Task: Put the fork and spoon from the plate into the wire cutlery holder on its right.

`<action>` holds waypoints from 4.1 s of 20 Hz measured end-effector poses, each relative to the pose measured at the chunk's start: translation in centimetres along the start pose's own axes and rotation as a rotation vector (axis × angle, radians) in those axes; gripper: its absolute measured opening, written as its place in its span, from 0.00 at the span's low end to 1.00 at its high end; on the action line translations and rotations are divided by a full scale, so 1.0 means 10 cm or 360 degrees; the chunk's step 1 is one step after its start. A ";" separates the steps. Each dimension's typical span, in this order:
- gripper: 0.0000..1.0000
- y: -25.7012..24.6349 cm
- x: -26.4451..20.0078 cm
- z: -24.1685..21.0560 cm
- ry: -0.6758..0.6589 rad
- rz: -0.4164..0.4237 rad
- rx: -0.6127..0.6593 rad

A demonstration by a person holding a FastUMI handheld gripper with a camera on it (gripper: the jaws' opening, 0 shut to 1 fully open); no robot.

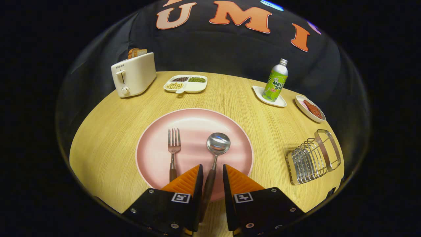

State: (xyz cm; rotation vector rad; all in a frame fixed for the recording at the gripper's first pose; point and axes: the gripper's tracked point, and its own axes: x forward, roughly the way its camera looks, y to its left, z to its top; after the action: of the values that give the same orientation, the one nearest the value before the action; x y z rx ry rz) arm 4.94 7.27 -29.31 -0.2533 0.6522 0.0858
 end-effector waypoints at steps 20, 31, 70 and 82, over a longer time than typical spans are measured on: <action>0.05 -0.33 -0.40 0.26 0.0004 0.0020 0.0177; 0.04 -1.05 -1.05 0.57 -0.0066 -0.0068 0.0182; 0.05 -2.12 -0.66 0.10 0.1071 0.0078 -0.0092; 0.08 -2.13 -0.57 0.17 0.1161 0.0126 -0.0123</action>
State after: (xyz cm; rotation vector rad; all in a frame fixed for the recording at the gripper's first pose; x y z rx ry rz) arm 4.80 -12.84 -20.12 -0.3355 1.3864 0.0949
